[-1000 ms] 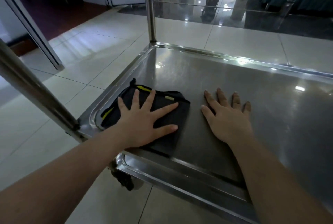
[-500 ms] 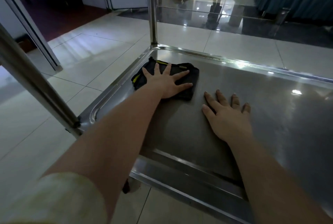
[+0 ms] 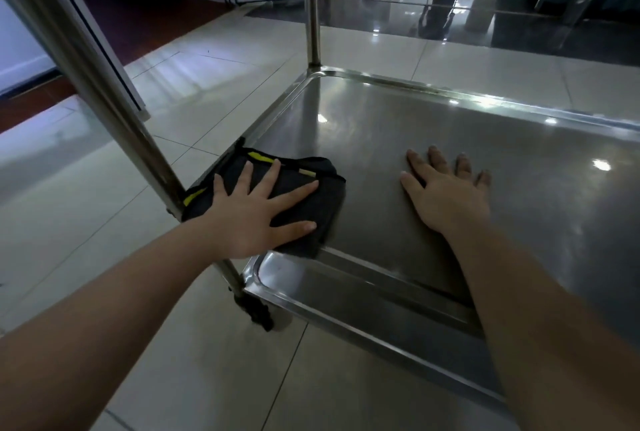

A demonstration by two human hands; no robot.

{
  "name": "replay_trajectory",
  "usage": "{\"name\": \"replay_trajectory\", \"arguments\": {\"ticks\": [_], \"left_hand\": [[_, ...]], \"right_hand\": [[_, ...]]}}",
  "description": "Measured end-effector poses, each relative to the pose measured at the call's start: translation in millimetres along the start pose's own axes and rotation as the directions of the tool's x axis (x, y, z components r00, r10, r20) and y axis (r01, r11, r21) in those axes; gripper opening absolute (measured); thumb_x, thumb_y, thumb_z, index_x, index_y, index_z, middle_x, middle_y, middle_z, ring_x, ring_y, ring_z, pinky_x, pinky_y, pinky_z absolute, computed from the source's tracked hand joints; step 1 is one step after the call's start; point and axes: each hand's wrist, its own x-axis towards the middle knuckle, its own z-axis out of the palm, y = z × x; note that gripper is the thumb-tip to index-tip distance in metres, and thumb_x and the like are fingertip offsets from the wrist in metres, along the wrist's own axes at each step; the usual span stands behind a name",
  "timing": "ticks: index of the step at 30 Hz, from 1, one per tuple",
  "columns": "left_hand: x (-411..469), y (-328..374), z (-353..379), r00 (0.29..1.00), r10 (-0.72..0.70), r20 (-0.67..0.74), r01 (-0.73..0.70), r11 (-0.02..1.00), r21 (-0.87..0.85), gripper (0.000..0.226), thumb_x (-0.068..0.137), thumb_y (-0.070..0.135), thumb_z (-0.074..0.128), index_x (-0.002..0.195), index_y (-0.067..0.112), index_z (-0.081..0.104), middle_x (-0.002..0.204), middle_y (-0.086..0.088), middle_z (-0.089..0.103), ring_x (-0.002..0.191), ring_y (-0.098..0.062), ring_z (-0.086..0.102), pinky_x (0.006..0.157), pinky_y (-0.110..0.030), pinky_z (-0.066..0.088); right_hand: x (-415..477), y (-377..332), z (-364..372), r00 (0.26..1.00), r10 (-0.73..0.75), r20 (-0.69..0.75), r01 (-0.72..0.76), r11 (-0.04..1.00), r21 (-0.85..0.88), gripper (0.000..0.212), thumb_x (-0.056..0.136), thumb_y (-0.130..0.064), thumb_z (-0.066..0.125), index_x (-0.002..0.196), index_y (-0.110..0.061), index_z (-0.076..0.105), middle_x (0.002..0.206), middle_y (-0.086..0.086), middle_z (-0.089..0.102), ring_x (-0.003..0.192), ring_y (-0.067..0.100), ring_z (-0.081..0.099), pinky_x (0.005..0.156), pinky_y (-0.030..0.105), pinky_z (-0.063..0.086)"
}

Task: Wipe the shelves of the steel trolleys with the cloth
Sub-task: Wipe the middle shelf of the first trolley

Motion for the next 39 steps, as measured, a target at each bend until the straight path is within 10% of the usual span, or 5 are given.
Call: {"name": "replay_trajectory", "arguments": {"ticks": [13, 29, 39], "left_hand": [[65.9, 92.9, -4.9, 0.999, -0.038, -0.021, 0.039, 0.997, 0.069, 0.075, 0.066, 0.097, 0.005, 0.132, 0.072, -0.019, 0.163, -0.001, -0.020, 0.144, -0.047, -0.020, 0.099, -0.078, -0.015], [4.9, -0.3, -14.9, 0.989, -0.144, 0.015, 0.143, 0.988, 0.055, 0.073, 0.053, 0.101, 0.001, 0.117, 0.080, -0.027, 0.163, 0.006, -0.020, 0.147, -0.041, -0.017, 0.108, -0.072, -0.012], [-1.7, 208.2, 27.0, 0.998, 0.063, -0.024, -0.062, 0.996, 0.065, 0.087, 0.059, 0.099, 0.001, 0.138, 0.067, -0.015, 0.162, -0.002, -0.022, 0.142, -0.049, -0.023, 0.098, -0.079, -0.016]], "right_hand": [[-3.2, 0.7, 0.7, 1.000, 0.001, -0.017, -0.002, 1.000, -0.018, 0.055, 0.099, -0.061, 0.013, 0.152, -0.048, 0.006, 0.165, -0.010, 0.001, 0.149, 0.037, 0.000, 0.113, 0.064, -0.001], [-68.8, 72.6, -10.4, 0.989, -0.117, 0.089, 0.118, 0.993, -0.008, 0.072, 0.087, -0.075, 0.007, 0.153, -0.047, 0.001, 0.165, -0.007, -0.001, 0.150, 0.032, 0.003, 0.119, 0.050, 0.003], [-106.0, 97.9, -13.9, 0.996, 0.094, 0.005, -0.093, 0.992, -0.081, 0.060, 0.096, -0.065, 0.013, 0.152, -0.048, 0.003, 0.165, -0.009, 0.004, 0.147, 0.042, 0.008, 0.117, 0.057, 0.006]]}}
